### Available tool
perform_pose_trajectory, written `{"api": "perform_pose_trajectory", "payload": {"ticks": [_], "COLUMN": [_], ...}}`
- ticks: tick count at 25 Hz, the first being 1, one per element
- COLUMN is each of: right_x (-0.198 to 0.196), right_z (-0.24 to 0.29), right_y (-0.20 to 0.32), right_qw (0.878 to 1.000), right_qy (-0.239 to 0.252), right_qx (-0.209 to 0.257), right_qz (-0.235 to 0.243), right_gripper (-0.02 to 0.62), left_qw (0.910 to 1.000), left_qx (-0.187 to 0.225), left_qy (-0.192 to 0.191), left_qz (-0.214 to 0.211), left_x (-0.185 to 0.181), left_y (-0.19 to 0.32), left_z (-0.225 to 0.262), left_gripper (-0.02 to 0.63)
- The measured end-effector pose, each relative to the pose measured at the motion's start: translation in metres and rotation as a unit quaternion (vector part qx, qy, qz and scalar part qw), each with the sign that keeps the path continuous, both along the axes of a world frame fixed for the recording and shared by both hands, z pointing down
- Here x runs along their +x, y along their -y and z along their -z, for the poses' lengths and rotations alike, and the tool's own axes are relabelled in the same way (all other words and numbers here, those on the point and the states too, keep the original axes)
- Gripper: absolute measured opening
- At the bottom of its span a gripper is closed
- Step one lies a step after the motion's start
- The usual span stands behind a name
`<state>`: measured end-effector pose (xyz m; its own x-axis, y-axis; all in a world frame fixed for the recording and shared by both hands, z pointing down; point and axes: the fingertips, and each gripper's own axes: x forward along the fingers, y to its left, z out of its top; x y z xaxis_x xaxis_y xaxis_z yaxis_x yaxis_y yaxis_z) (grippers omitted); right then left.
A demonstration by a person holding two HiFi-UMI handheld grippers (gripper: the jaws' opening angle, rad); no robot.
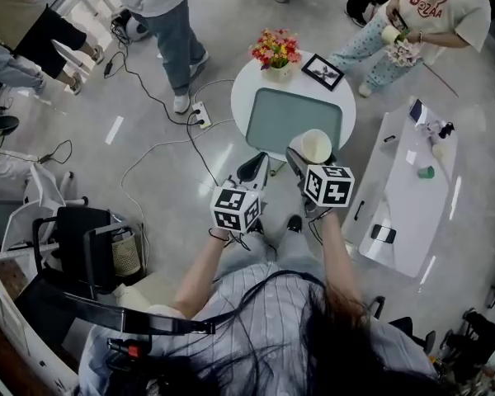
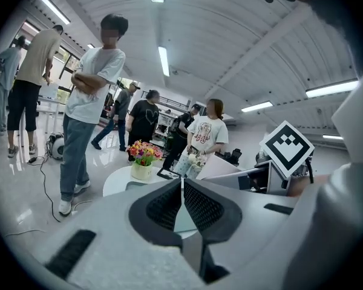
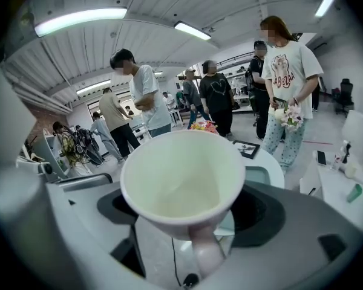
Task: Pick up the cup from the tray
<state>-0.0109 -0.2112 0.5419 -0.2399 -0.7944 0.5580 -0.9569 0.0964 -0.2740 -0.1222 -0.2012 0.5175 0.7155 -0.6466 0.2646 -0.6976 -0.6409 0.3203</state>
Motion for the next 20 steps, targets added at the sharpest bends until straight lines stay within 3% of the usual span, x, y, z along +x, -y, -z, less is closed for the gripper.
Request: {"api": "perform_pose_trajectory", "payload": {"ticks": [6, 20], "right_x": [-0.001, 0.019], "right_z": [0.008, 0.004], "right_y": [-0.023, -0.125], "right_qw": [1.000, 0.996], "right_qy": [0.000, -0.004], "right_qx": [-0.002, -0.008], "right_qz": [0.020, 0.083], "right_gripper": [0.412, 0.412], "left_qw": [0.9998, 0.9983], "left_qx": [0.001, 0.013], "left_qy": [-0.008, -0.006], "left_qz": [0.019, 0.056], "left_x": [0.001, 0.042], "left_y": [-0.022, -0.111], "left_z": [0.007, 0.012], "left_gripper": [0.023, 0.023]}}
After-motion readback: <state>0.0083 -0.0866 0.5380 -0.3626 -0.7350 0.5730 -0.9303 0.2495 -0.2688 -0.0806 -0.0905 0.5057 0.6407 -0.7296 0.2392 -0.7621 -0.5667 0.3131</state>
